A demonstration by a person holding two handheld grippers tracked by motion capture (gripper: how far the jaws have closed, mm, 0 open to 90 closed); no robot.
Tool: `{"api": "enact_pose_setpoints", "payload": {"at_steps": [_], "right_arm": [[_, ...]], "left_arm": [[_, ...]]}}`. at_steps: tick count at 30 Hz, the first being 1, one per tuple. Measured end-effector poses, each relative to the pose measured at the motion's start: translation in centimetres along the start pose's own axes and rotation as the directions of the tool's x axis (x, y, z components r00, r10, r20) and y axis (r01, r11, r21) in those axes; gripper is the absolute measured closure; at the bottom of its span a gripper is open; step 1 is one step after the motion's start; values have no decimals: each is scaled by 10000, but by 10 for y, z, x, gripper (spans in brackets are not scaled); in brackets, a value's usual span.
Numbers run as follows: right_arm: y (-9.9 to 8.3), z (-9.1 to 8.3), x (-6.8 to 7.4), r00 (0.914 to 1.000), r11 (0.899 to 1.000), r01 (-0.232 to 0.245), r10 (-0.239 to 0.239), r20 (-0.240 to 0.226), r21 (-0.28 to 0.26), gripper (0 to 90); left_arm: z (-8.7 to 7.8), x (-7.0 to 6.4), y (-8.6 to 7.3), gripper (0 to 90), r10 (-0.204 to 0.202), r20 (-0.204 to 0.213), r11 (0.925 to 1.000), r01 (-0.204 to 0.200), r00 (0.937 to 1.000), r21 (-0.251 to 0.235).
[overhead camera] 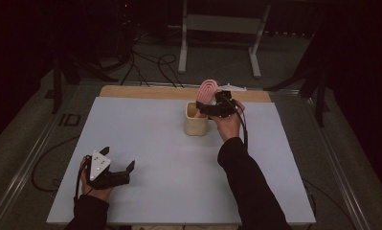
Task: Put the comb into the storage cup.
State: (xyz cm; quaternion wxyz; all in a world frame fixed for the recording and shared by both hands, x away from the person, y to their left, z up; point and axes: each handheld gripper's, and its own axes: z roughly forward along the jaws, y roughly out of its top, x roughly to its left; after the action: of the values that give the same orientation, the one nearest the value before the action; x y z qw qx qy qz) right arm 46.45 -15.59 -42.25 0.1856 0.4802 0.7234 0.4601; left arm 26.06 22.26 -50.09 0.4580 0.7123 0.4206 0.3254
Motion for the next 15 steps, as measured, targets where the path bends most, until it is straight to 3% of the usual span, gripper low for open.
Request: {"api": "enact_pose_setpoints", "payload": {"at_steps": [5,15], "right_arm": [[0,-1,3,9993,9993,365,-365,-16,117,82],[0,-4,4,9987,9986,518,-518,-36,104,83]], "left_arm": [[0,0,0,2,-15,-22,10000,15,10000,-2],[0,0,0,2,-10,-66,10000,10,10000,-9]]}}
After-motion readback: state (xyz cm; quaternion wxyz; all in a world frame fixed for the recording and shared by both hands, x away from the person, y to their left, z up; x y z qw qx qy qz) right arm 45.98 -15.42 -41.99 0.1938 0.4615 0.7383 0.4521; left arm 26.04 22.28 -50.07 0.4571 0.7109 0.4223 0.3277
